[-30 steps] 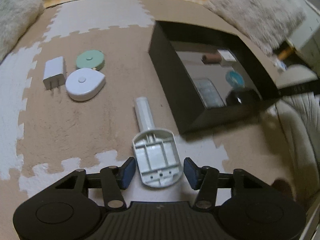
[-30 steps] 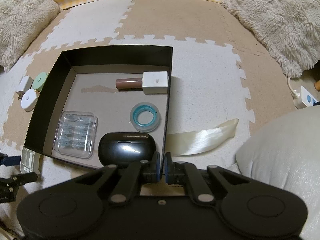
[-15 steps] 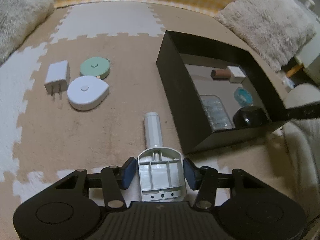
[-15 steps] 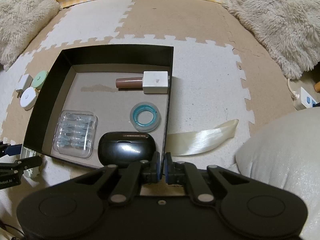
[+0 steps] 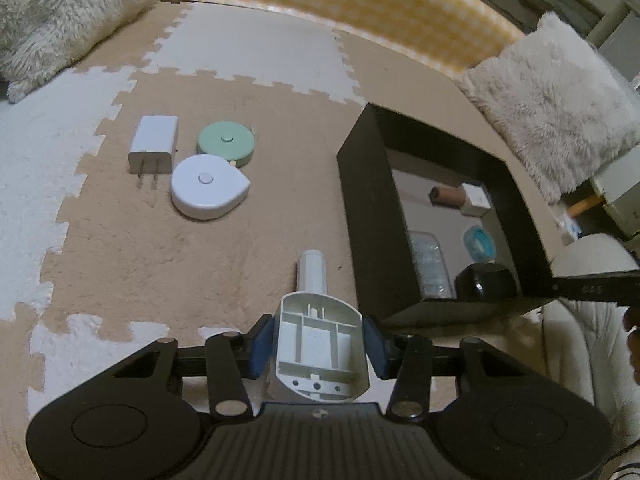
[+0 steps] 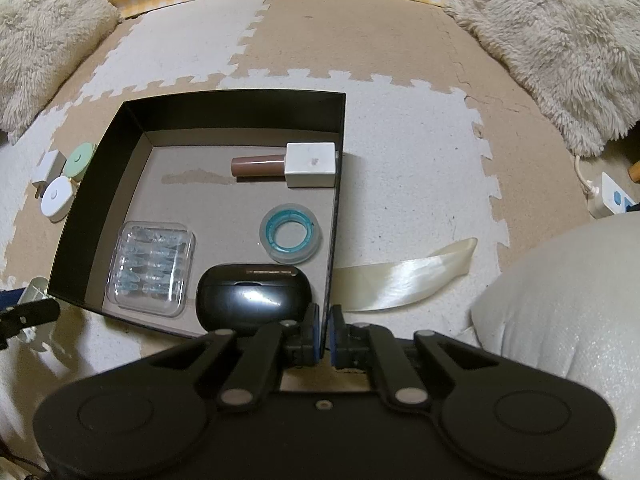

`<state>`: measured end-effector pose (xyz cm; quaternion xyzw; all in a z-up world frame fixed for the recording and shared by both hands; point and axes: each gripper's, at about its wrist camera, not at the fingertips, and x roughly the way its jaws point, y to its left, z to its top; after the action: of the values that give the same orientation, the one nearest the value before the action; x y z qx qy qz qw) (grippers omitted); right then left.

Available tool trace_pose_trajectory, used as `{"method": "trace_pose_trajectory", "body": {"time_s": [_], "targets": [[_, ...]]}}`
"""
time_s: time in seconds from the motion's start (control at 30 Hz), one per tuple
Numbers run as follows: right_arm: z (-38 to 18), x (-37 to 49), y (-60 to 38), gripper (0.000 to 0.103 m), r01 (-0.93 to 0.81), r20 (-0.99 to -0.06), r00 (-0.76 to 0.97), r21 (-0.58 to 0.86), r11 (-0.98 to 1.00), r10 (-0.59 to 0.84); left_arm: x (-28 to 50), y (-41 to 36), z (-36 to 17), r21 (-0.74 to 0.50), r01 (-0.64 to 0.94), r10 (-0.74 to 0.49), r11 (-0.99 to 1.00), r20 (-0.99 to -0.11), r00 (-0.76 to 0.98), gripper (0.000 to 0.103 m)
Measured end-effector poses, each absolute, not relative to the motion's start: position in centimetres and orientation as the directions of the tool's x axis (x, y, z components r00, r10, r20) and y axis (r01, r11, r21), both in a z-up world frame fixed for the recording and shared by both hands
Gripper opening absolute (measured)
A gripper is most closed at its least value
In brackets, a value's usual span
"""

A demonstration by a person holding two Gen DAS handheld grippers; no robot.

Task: Organize rigid objects
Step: 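Carry the white holder with the left gripper into the box and release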

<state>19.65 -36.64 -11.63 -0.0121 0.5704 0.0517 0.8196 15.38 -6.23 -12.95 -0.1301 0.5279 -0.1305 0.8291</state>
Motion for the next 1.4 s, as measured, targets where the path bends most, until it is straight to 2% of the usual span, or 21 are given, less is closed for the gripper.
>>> {"method": "trace_pose_trajectory", "body": {"time_s": [0.27,0.57,0.83,1.07,1.23,1.4], "targets": [[-11.6,19.6,-36.6,0.005,-0.099,-0.936,0.344,0.039,0.994,0.071,15.2,-6.3,-12.6,-0.372,0.087,-0.373,0.924,-0.829,0.418,0.049],[-11.6,19.7,-36.6,0.005,-0.099,-0.936,0.344,0.038,0.994,0.070,15.9,-5.4,-9.4,-0.424,0.070,-0.396,0.903,-0.757,0.520,0.049],[-11.5,19.8,-37.0,0.005,-0.083,-0.933,0.351,0.050,0.995,0.076,18.0,-9.4,-7.3,-0.470,0.120,-0.452,0.875,-0.700,0.552,0.049],[-11.4,19.9,-37.1,0.005,-0.083,-0.931,0.356,0.056,0.995,0.082,20.5,-15.0,-9.0,-0.456,0.074,-0.418,0.887,-0.725,0.548,0.049],[-11.4,19.9,-37.4,0.005,-0.079,-0.928,0.360,0.071,0.994,0.095,22.3,-19.2,-10.4,-0.356,0.078,-0.339,0.931,-0.767,0.545,0.049],[-11.4,20.0,-37.5,0.005,-0.078,-0.926,0.361,0.086,0.993,0.108,23.8,-21.2,-12.0,-0.309,0.053,-0.290,0.950,-0.804,0.519,0.049]]}}
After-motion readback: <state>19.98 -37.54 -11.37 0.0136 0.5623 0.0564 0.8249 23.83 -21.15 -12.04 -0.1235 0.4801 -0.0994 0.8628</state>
